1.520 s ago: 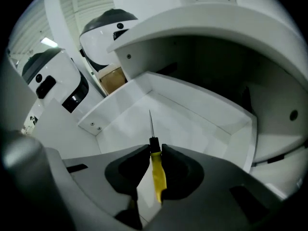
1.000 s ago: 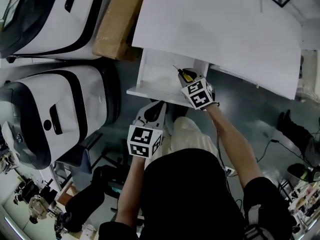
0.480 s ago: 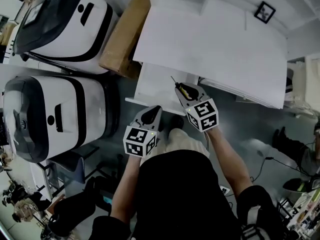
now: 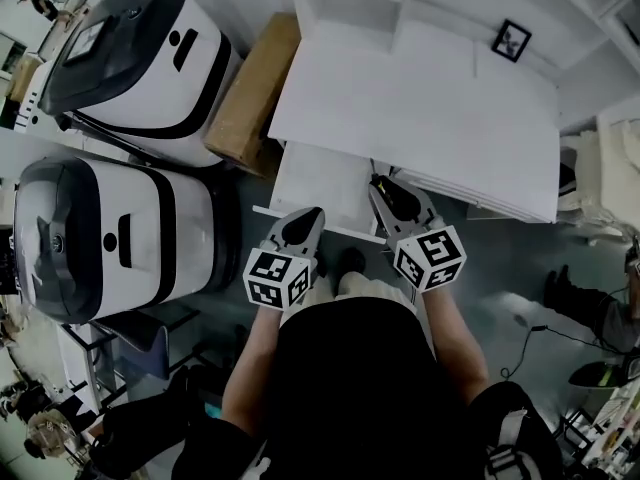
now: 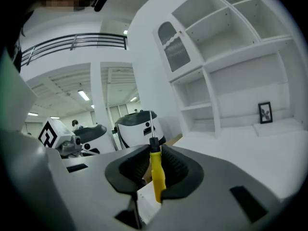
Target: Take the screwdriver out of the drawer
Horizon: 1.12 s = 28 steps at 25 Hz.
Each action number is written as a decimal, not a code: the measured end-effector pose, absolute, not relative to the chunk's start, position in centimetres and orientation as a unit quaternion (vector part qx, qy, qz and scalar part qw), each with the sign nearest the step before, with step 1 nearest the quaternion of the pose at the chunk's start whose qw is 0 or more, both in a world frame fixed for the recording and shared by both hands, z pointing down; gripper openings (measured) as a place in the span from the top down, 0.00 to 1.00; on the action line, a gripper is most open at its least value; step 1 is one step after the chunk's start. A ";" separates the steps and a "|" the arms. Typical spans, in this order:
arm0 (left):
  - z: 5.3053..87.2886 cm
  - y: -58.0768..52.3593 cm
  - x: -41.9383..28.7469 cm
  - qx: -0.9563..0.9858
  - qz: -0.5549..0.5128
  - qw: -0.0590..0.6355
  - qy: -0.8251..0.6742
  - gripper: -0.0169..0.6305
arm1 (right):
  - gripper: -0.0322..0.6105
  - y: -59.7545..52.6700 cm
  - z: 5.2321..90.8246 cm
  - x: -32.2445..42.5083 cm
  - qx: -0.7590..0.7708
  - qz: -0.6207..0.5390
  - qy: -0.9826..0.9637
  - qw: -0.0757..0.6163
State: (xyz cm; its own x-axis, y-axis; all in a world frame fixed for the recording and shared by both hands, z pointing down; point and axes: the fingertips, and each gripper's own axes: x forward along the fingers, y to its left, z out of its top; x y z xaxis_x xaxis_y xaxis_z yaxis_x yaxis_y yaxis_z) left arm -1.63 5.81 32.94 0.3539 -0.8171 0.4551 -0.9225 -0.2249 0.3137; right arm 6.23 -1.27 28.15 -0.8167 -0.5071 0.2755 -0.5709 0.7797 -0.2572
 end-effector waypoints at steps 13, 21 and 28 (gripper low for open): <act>27.2 5.2 -2.0 0.784 0.039 0.238 -0.571 0.93 | 0.81 -0.6 23.7 10.7 0.334 0.141 -0.931 0.048; 26.8 6.1 -3.3 0.774 0.049 0.232 -0.588 0.93 | 0.81 0.2 24.0 10.5 0.320 0.179 -0.930 0.027; 27.6 7.2 -4.0 0.765 0.062 0.237 -0.595 0.93 | 0.81 0.5 24.7 10.4 0.315 0.187 -0.930 0.027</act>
State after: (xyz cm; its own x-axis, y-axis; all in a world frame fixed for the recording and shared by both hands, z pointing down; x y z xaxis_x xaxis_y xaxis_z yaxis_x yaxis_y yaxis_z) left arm -4.00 7.19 27.57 0.2834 -0.8817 0.3772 -0.9404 -0.1784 0.2895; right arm 10.41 0.53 24.66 -0.8000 -0.5759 0.1681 -0.5961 0.7316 -0.3306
